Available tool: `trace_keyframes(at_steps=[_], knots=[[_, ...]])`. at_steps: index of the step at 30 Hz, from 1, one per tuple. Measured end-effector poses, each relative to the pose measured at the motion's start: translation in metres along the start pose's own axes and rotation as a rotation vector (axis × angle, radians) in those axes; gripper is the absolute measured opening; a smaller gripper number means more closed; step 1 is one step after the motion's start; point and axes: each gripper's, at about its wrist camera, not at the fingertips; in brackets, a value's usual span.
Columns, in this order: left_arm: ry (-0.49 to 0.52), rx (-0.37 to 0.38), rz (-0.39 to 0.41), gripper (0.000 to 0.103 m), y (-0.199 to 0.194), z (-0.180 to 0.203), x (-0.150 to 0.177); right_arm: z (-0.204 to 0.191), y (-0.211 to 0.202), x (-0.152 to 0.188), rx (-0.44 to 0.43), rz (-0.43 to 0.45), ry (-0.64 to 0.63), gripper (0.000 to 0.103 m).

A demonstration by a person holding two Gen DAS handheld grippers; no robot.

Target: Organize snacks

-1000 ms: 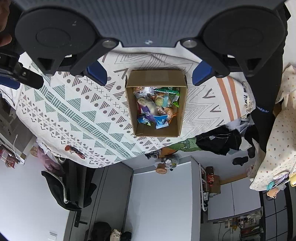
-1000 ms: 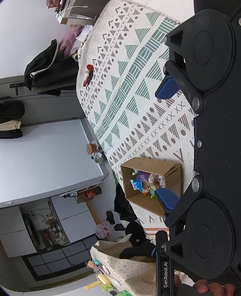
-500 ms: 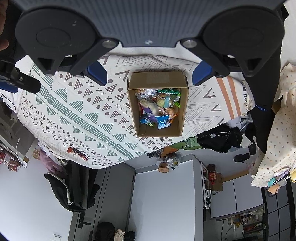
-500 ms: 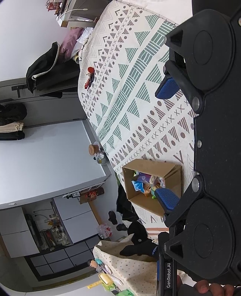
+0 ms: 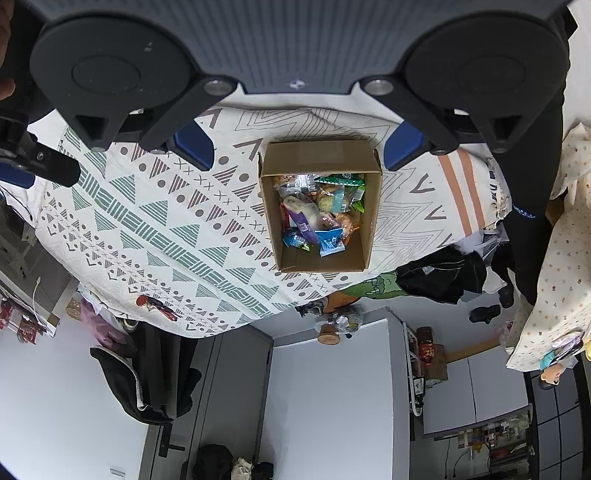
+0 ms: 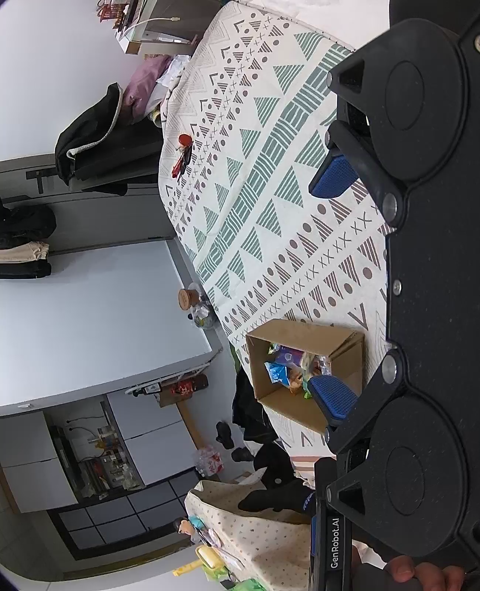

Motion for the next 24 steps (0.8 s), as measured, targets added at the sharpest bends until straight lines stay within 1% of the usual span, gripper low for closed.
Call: trace_keyframes(at_steps=[13,24], knots=[[0.001,0.003,0.003,0.098,0.0007,0.0049,-0.0012,0.0028,-0.0009,-0.0021,0.008,-0.001,-0.005,0.103],[-0.003,0.011,0.002,0.098,0.0012,0.0049,-0.0023,-0.0024,-0.0028,-0.0023,0.022,-0.003,-0.016,0.103]])
Point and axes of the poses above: each gripper's, at about its wrist camera, not at the fingertips, and y roughly the way its jaws point, z to its right, x to its underside
